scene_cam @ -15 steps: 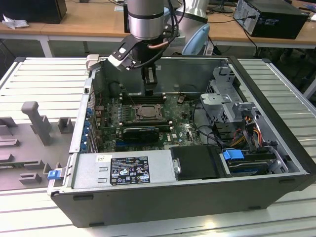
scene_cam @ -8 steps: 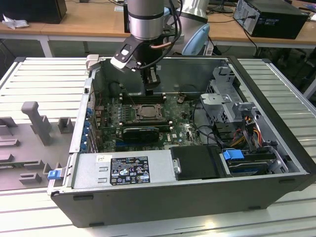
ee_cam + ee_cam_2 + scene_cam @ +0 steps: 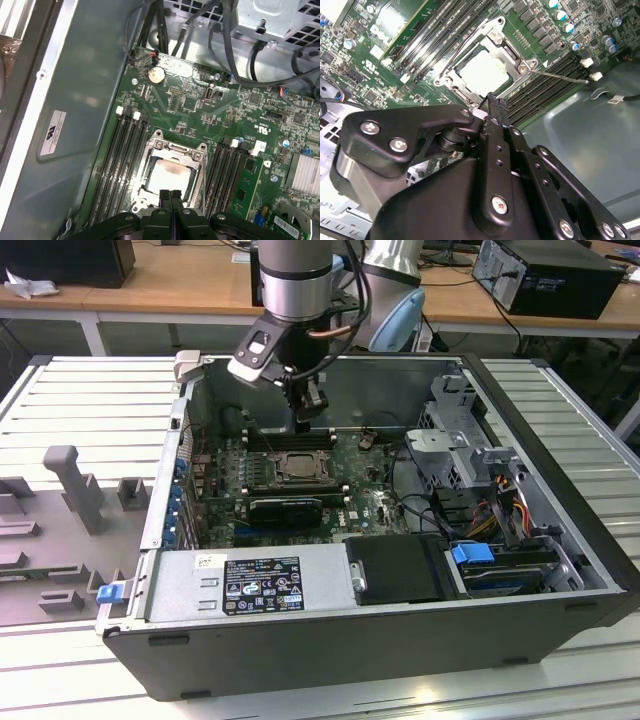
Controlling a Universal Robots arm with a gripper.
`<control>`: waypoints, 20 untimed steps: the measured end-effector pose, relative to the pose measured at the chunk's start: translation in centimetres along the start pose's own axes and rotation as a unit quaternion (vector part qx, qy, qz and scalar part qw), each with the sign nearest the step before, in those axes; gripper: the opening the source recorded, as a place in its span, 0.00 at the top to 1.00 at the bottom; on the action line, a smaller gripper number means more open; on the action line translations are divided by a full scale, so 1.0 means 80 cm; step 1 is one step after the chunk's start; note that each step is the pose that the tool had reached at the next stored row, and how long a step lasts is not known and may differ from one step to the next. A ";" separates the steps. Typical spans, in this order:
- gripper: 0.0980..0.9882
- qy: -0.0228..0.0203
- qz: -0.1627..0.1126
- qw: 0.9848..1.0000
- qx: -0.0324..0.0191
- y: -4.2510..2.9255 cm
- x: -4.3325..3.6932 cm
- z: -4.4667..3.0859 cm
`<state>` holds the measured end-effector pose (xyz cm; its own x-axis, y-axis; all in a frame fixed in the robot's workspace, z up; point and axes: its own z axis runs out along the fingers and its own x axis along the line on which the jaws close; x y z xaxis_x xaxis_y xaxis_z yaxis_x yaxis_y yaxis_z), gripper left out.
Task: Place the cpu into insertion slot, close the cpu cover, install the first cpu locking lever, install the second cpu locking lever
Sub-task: 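Install the first cpu locking lever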
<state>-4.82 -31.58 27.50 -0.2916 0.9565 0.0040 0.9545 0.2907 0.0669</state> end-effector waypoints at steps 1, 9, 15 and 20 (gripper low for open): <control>0.99 0.000 -0.003 1.000 0.000 0.0000 0.000 0.0000; 0.99 0.005 -0.077 0.997 0.000 0.0000 0.000 0.0000; 0.99 0.010 -0.154 0.988 0.001 0.0000 0.000 0.0000; 0.99 0.012 -0.179 0.984 0.001 0.0000 0.000 0.0000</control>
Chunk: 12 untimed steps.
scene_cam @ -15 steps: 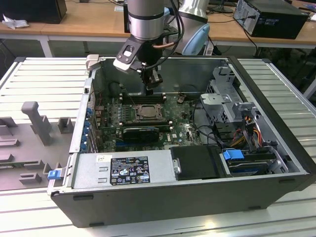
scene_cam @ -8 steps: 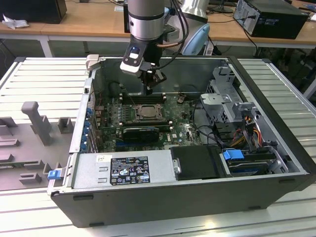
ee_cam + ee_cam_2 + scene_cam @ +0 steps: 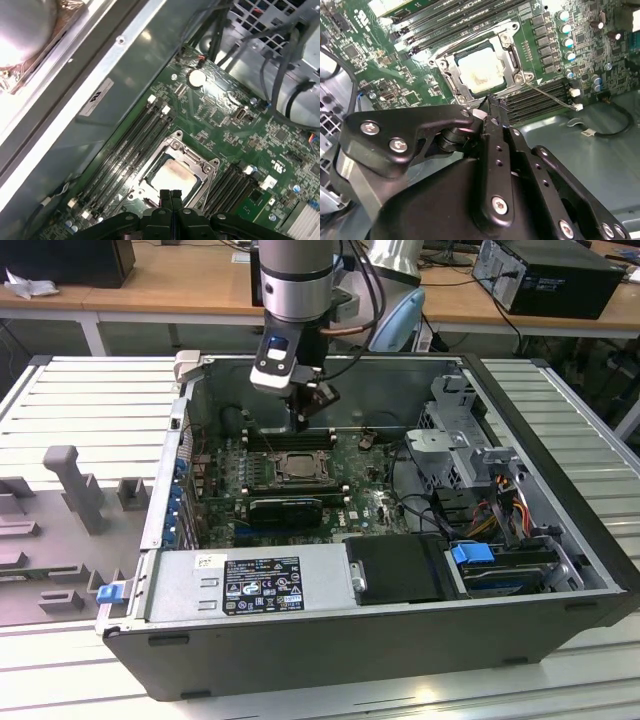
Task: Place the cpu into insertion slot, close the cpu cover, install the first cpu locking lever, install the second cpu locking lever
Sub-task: 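Install the first cpu locking lever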
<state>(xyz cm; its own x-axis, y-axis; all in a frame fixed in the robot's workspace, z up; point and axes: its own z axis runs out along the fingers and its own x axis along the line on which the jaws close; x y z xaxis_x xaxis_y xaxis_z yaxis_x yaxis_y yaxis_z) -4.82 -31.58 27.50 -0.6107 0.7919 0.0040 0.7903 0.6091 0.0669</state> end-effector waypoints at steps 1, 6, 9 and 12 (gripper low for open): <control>0.99 0.000 -0.006 1.000 0.000 0.0000 0.000 0.0000; 0.99 0.002 -0.030 1.000 0.000 0.0000 0.000 0.0000; 0.99 0.003 -0.045 0.999 0.000 0.0000 0.000 0.0000; 0.99 0.004 -0.059 0.998 0.000 0.0000 0.000 0.0000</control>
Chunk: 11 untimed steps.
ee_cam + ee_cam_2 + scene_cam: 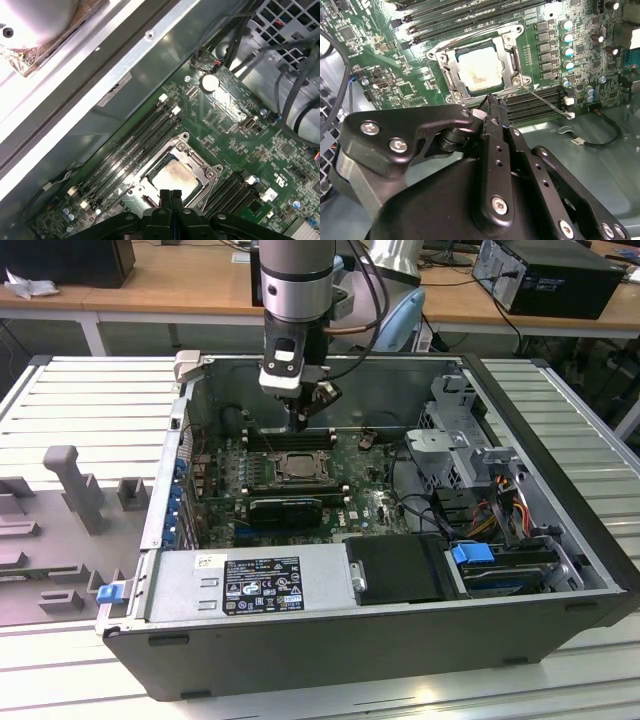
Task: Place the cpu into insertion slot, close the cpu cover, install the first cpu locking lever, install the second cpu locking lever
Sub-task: 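Install the first cpu locking lever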
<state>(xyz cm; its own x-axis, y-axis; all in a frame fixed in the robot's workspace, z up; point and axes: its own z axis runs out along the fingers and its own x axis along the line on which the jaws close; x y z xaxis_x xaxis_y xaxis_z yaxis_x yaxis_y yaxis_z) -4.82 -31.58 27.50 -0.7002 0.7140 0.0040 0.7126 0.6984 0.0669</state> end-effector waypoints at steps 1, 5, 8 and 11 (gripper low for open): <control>0.99 0.000 -0.004 1.000 0.000 0.0000 0.000 0.0000; 0.99 0.001 -0.022 1.000 0.000 0.0000 0.000 0.0000; 0.99 0.002 -0.036 0.999 0.000 0.0000 0.000 0.0000; 0.99 0.004 -0.055 0.998 0.000 0.0000 0.000 0.0000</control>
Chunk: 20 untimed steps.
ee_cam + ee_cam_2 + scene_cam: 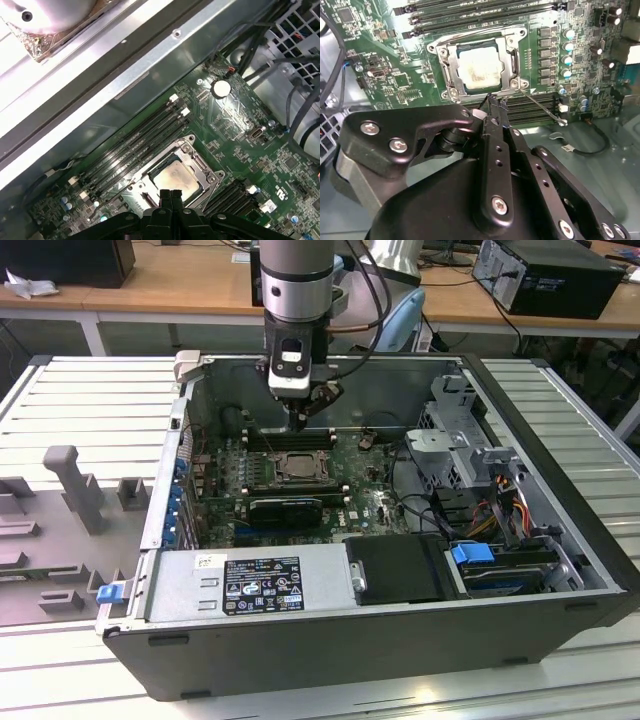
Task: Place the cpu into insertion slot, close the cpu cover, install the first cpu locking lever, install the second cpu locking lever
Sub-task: 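Install the first cpu locking lever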
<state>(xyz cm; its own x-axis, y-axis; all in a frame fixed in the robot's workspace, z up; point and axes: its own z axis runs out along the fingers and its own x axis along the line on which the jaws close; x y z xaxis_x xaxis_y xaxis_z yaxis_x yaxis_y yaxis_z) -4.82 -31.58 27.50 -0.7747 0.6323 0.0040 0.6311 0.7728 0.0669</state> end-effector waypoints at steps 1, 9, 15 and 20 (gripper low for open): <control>0.99 0.000 -0.007 1.000 0.000 0.0000 0.000 0.0000; 0.99 0.004 -0.060 0.998 0.000 0.0000 0.000 0.0000; 0.99 0.008 -0.112 0.994 0.000 0.0000 0.000 0.0000; 0.99 0.011 -0.165 0.986 0.001 -0.0001 0.000 0.0009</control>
<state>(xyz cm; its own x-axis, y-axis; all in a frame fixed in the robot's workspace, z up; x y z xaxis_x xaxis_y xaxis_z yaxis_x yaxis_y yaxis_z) -4.83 -31.58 27.43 -0.9386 0.3449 0.0042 0.3444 0.9365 0.0669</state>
